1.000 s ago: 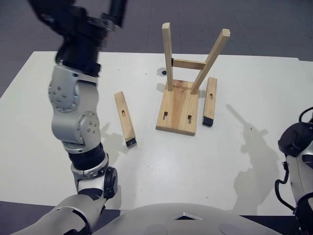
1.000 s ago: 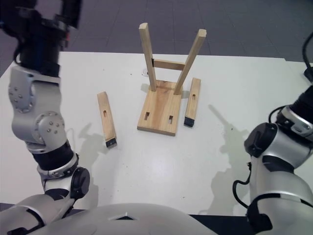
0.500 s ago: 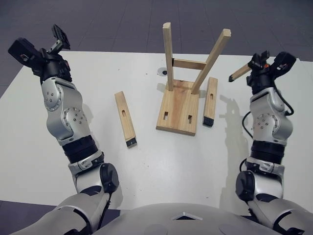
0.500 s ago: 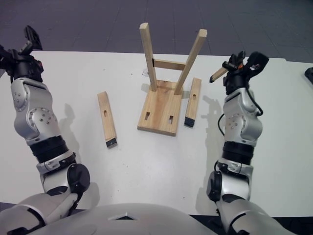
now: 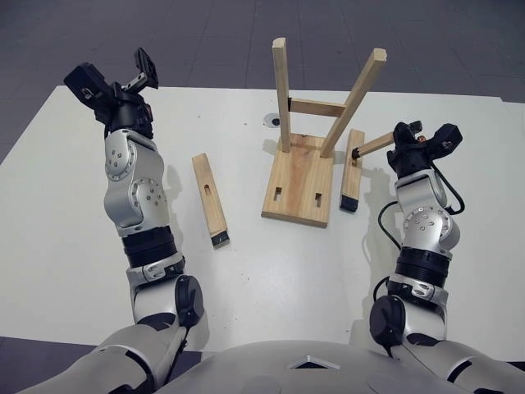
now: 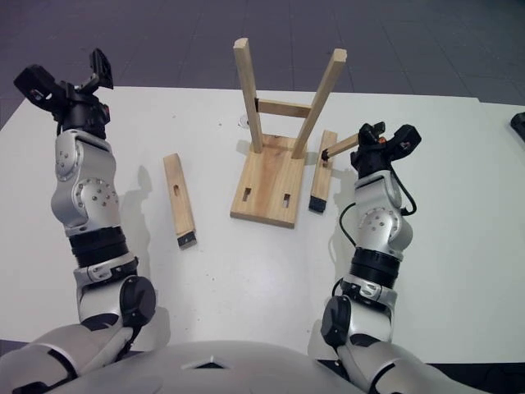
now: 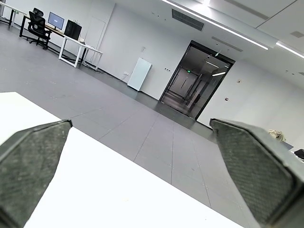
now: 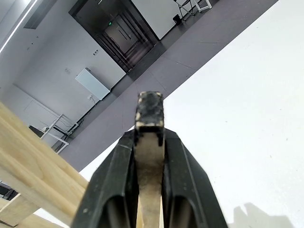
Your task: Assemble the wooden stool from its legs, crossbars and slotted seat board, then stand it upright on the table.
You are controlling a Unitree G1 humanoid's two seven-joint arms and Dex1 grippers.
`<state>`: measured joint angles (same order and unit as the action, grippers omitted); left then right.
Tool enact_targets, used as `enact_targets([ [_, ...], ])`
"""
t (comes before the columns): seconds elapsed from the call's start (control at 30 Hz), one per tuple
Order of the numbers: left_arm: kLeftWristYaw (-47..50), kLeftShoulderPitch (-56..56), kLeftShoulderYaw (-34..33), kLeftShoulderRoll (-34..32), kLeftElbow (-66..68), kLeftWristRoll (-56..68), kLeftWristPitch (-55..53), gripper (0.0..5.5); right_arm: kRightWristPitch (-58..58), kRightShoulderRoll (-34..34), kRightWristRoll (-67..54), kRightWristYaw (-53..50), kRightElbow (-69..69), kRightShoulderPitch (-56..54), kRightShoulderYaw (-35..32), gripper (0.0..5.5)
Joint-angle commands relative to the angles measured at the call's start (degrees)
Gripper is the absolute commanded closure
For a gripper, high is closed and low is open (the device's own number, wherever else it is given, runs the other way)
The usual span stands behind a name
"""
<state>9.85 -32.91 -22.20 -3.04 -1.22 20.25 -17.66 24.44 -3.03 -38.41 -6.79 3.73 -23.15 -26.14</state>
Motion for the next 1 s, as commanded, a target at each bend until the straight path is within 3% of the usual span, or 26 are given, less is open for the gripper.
enact_targets([
  [0.03, -0.09, -2.11, 1.86, -0.36, 0.92, -0.61, 0.12, 0.1, -1.33, 0.63, 1.15, 0.05, 0.55, 1.51, 0.37, 5.09],
  [1.0, -0.93, -2.37, 3.52, -1.08, 2.7, -0.73, -0.06, 0.1, -4.65, -1.42, 2.26, 0.31, 6.52, -1.09, -0.77, 5.09],
])
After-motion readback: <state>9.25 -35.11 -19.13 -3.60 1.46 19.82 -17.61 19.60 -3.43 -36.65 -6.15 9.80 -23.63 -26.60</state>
